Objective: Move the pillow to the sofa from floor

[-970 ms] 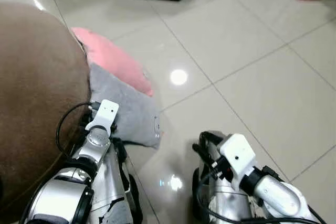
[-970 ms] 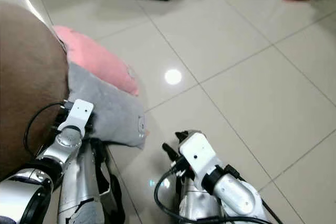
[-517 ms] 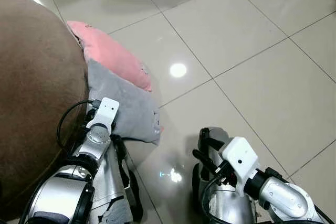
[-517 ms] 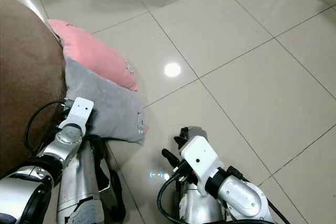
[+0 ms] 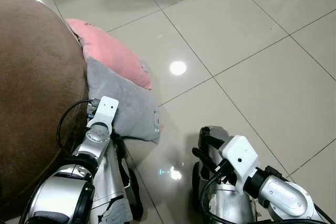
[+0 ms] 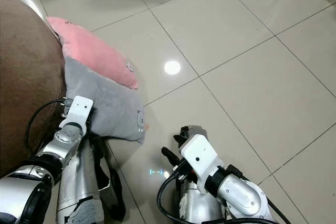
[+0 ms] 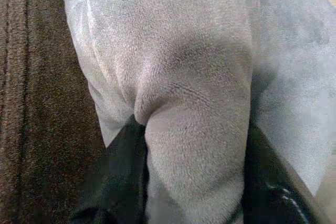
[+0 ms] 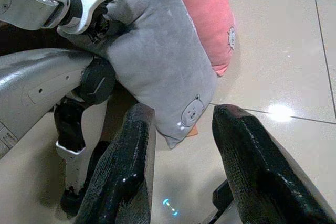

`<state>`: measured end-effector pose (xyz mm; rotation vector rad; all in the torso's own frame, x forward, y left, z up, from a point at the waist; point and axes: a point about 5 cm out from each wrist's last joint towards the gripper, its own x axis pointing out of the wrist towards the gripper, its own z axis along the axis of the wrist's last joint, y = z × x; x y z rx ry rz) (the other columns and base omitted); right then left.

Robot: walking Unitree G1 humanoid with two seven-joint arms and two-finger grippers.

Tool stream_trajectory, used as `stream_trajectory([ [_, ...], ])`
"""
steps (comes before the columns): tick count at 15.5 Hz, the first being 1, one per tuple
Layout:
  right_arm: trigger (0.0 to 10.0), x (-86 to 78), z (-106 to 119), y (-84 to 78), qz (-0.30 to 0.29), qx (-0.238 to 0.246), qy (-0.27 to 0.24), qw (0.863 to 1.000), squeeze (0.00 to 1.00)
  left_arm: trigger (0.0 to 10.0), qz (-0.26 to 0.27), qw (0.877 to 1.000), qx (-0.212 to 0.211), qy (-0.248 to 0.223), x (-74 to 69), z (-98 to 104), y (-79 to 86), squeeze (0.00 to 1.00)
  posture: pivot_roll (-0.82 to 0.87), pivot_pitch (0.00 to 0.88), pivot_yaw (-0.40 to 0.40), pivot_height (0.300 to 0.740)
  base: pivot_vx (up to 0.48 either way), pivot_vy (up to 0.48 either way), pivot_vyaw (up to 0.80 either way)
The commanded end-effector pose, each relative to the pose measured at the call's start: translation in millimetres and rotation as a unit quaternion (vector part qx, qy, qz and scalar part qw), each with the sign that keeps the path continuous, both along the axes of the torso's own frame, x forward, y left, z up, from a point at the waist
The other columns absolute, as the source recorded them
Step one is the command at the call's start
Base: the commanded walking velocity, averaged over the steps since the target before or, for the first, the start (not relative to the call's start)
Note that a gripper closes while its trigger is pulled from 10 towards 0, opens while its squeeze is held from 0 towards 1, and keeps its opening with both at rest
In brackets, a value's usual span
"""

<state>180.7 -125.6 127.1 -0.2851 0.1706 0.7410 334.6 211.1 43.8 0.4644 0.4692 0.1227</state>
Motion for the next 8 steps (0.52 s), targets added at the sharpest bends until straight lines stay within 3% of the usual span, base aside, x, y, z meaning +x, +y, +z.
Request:
stream_trajectory([
  [1,10.0,-2.5,-4.3,-0.9,-0.004,0.000,0.017,1.000,0.00,0.0,0.009,0.999,-0.011,0.039,-12.5,-16.5,2.0,0.00,-0.17,0.348,-0.009,0.506,0.000,0.000,0.00],
  [8,10.0,-1.7,-5.9,0.3,-0.007,0.000,0.017,1.000,0.00,0.0,0.007,0.999,-0.021,0.036,-11.4,-15.3,1.6,0.00,-0.16,0.345,-0.006,0.506,0.000,0.000,0.00],
])
